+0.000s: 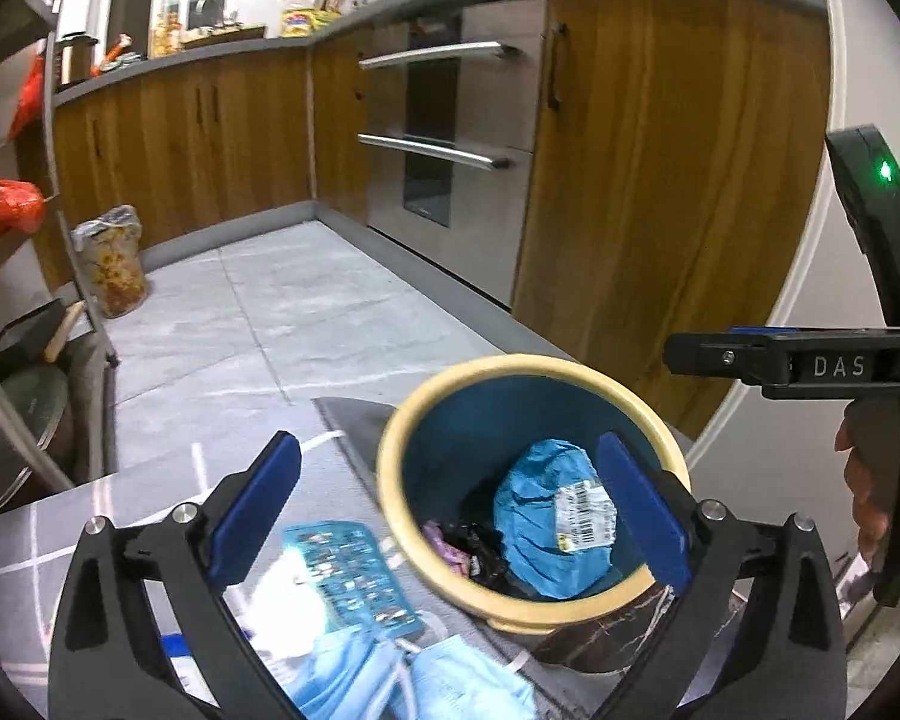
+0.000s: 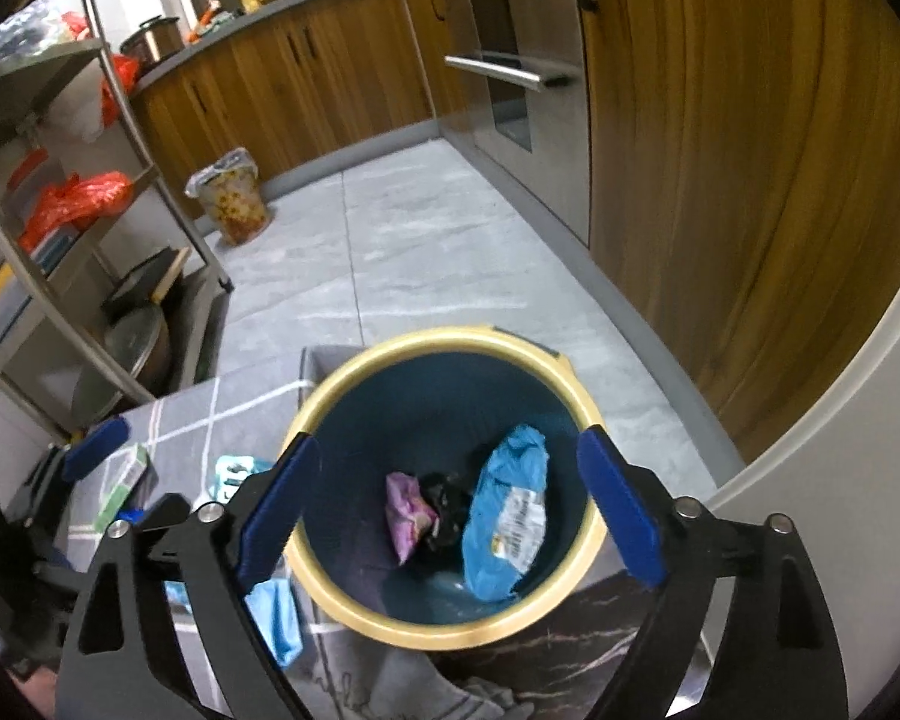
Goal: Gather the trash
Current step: 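Carry wrapper and glove over the teal bin and open both tools, then move both tools back toward the green medicine box and blister pack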
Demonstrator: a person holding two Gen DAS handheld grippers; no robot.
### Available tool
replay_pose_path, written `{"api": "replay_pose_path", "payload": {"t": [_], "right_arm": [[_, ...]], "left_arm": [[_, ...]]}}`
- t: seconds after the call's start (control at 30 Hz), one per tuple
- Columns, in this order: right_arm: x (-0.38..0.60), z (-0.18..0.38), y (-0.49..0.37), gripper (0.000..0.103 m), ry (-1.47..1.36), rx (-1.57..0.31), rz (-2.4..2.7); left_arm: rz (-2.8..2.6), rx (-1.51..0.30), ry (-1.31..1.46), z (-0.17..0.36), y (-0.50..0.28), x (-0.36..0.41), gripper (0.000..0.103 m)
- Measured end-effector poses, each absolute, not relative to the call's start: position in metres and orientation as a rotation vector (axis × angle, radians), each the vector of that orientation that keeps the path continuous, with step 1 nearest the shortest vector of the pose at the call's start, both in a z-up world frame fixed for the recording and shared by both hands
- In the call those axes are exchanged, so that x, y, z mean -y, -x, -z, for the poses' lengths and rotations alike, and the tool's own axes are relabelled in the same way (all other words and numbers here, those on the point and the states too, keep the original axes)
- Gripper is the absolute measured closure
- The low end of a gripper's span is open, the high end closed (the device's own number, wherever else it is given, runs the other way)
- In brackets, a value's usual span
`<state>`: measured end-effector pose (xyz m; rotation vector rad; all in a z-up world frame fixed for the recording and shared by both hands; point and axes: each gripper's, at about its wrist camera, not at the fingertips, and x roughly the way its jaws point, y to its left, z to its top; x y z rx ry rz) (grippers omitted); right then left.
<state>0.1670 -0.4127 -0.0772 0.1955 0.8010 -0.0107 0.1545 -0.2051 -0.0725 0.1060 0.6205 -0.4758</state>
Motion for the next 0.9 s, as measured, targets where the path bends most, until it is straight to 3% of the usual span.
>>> {"api": "replay_pose_path", "payload": {"t": [0.5, 0.9], "right_arm": [[0.356, 0.050, -0.149, 0.007, -0.144, -0.673, -0.065], [0.285, 0.052, -0.151, 0.007, -0.116, -0.708, -0.177]], "left_arm": [[0.262, -0.589, -0.031, 0.030, -0.118, 0.089, 0.006], [0.087, -0.594, -0.016, 0.026, -0.095, 0.003, 0.006]]}}
